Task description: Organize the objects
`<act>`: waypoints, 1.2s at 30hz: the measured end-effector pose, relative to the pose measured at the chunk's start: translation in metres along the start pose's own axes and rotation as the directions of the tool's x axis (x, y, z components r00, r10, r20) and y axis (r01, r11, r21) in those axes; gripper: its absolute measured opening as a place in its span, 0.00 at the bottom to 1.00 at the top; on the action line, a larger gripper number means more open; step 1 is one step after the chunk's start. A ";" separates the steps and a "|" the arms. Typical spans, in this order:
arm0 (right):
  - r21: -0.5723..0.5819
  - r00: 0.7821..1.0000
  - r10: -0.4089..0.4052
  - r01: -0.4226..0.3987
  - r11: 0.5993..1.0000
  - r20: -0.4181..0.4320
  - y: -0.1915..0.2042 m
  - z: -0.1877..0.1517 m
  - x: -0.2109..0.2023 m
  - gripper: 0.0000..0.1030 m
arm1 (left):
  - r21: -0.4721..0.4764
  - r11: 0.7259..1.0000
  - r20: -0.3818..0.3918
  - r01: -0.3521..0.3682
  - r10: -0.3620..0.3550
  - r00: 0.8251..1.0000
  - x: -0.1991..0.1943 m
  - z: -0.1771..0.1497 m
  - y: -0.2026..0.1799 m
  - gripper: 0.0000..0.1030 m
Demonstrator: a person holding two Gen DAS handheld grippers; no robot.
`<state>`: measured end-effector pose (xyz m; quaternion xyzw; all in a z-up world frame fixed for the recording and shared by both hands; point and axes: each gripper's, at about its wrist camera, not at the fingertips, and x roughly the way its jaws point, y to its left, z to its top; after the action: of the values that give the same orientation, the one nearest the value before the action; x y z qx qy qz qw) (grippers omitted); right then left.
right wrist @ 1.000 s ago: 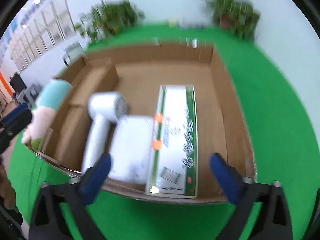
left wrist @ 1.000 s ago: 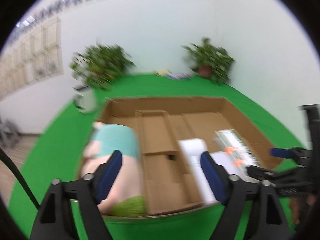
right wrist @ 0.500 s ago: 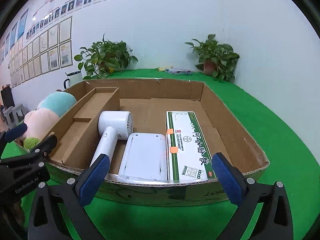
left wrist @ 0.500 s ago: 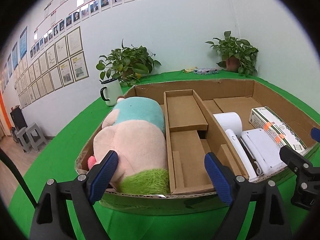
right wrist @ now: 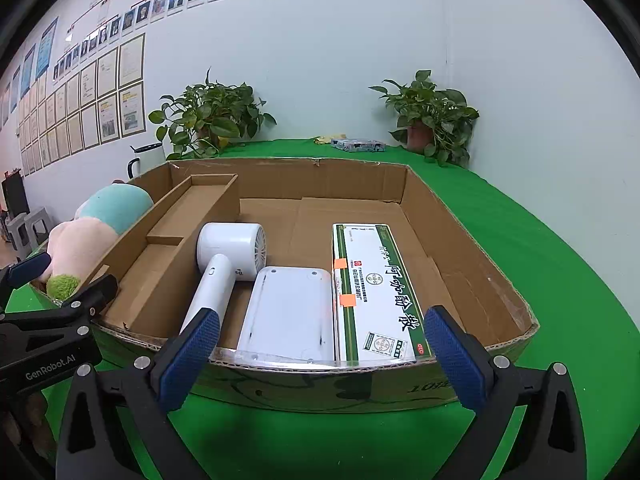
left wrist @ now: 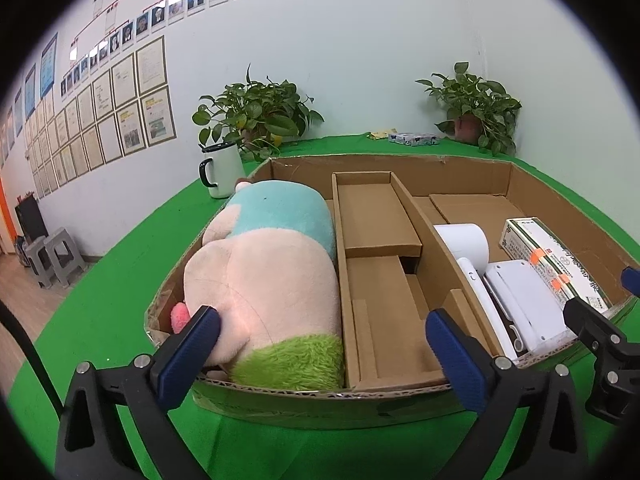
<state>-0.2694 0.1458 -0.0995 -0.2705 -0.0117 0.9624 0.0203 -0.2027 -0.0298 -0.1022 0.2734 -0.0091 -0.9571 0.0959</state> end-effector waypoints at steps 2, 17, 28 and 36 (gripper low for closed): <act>0.000 1.000 0.001 -0.001 1.000 0.000 0.000 0.000 0.000 1.00 | 0.002 1.000 0.000 -0.002 0.002 1.000 0.000 0.000 0.000 0.99; 0.000 1.000 0.000 0.000 1.000 0.000 0.000 0.000 0.000 1.00 | 0.008 1.000 -0.001 -0.003 0.003 1.000 -0.003 0.000 0.004 0.99; 0.000 1.000 0.000 0.000 1.000 0.000 0.000 0.000 0.000 1.00 | 0.008 1.000 -0.001 -0.003 0.003 1.000 -0.002 0.000 0.004 0.99; 0.000 1.000 0.000 0.000 1.000 0.000 0.000 0.000 -0.001 1.00 | 0.005 1.000 0.000 0.001 -0.001 1.000 -0.003 0.000 0.004 0.99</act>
<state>-0.2691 0.1456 -0.0991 -0.2706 -0.0115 0.9624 0.0203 -0.1996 -0.0327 -0.1008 0.2734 -0.0115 -0.9572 0.0946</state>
